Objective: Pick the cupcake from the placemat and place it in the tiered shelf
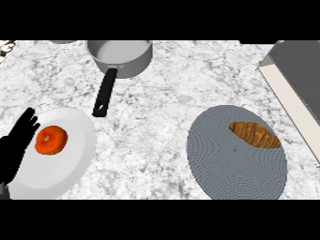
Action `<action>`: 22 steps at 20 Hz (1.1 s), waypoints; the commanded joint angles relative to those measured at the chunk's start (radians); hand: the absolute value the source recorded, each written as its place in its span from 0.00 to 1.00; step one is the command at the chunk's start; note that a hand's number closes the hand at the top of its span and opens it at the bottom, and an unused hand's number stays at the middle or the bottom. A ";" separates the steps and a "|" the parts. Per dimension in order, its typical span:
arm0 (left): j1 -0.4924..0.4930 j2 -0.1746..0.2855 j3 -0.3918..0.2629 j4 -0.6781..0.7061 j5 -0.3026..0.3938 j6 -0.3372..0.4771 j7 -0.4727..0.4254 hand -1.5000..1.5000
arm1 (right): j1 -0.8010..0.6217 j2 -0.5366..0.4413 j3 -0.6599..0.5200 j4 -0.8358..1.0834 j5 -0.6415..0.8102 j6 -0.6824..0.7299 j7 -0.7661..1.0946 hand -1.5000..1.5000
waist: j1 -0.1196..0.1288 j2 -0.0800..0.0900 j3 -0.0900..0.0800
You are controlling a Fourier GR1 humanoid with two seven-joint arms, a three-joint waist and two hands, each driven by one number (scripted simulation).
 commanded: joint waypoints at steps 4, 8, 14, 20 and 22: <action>0.030 -0.029 -0.026 -0.014 -0.028 0.005 -0.041 0.50 | 0.051 -0.069 -0.075 0.037 -0.028 -0.111 0.089 0.00 | 0.004 0.001 0.000; 0.009 -0.006 0.012 -0.046 0.005 0.002 0.031 0.50 | 0.142 -0.041 -0.019 0.009 -0.063 -0.060 0.057 0.00 | 0.001 -0.001 0.000; 0.016 -0.020 0.008 0.006 -0.020 0.002 -0.021 0.50 | 0.103 -0.108 -0.016 0.005 -0.152 -0.122 0.027 0.00 | 0.002 -0.001 0.000; 0.005 -0.004 0.007 -0.043 -0.020 0.001 0.025 0.50 | 0.105 -0.044 -0.072 -0.122 -0.246 -0.235 0.061 0.00 | 0.001 -0.003 0.001; 0.020 -0.042 -0.015 -0.017 -0.027 0.005 -0.002 0.50 | 0.064 -0.053 -0.087 -0.150 -0.274 -0.208 0.090 0.00 | 0.000 -0.003 0.000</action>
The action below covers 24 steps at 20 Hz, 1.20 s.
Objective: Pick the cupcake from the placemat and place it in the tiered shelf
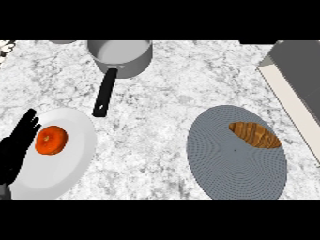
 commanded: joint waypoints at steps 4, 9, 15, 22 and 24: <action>-0.004 0.022 0.027 0.033 0.026 -0.035 -0.012 0.50 | 0.011 0.037 -0.041 -0.205 -0.133 -0.039 0.037 0.00 | -0.008 -0.003 0.000; 0.011 -0.001 0.010 -0.045 0.006 0.005 0.040 0.50 | 0.046 0.044 0.011 -0.446 -0.127 0.022 0.056 0.00 | -0.013 -0.006 0.000; -0.015 -0.034 -0.011 0.008 -0.034 0.041 0.009 0.50 | -0.016 0.056 0.108 -0.743 0.016 0.285 0.204 0.00 | -0.029 -0.011 -0.003; 0.029 0.031 0.048 -0.016 0.009 0.000 0.039 0.50 | -0.089 0.043 0.057 -0.944 0.054 0.659 0.163 0.00 | -0.073 -0.043 -0.005; 0.053 0.011 0.051 0.003 0.005 0.015 0.022 0.50 | -0.100 0.059 0.057 -1.035 0.081 0.726 0.140 0.00 | -0.083 -0.047 -0.006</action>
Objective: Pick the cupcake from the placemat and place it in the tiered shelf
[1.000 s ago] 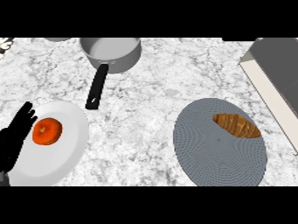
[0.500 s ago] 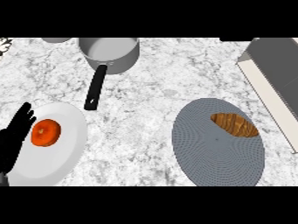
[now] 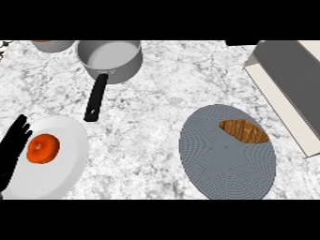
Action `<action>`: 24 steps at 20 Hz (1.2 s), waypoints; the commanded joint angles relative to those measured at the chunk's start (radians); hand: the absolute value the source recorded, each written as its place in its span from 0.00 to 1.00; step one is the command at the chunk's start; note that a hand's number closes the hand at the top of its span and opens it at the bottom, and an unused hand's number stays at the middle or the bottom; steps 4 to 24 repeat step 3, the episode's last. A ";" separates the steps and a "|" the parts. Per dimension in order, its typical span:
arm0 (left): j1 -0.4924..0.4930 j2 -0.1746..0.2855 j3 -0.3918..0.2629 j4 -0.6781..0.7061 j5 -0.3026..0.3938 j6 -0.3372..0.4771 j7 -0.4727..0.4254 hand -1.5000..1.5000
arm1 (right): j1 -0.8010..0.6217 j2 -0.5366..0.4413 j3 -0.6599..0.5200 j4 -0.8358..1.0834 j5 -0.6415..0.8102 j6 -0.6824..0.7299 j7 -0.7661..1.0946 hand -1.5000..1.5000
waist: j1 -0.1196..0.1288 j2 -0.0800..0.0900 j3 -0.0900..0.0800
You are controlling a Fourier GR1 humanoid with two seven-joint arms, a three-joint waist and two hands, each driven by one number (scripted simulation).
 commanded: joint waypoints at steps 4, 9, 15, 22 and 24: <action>0.008 0.020 0.033 0.022 0.016 -0.008 -0.009 0.50 | -0.059 0.016 0.017 -0.219 0.057 0.371 0.083 0.00 | -0.040 -0.016 -0.004; 0.008 0.020 0.033 0.022 0.016 -0.008 -0.009 0.50 | -0.059 0.016 0.017 -0.219 0.057 0.371 0.083 0.00 | -0.040 -0.016 -0.004; 0.008 0.020 0.033 0.022 0.016 -0.008 -0.009 0.50 | -0.059 0.016 0.017 -0.219 0.057 0.371 0.083 0.00 | -0.040 -0.016 -0.004; 0.008 0.020 0.033 0.022 0.016 -0.008 -0.009 0.50 | -0.059 0.016 0.017 -0.219 0.057 0.371 0.083 0.00 | -0.040 -0.016 -0.004; 0.008 0.020 0.033 0.022 0.016 -0.008 -0.009 0.50 | -0.059 0.016 0.017 -0.219 0.057 0.371 0.083 0.00 | -0.040 -0.016 -0.004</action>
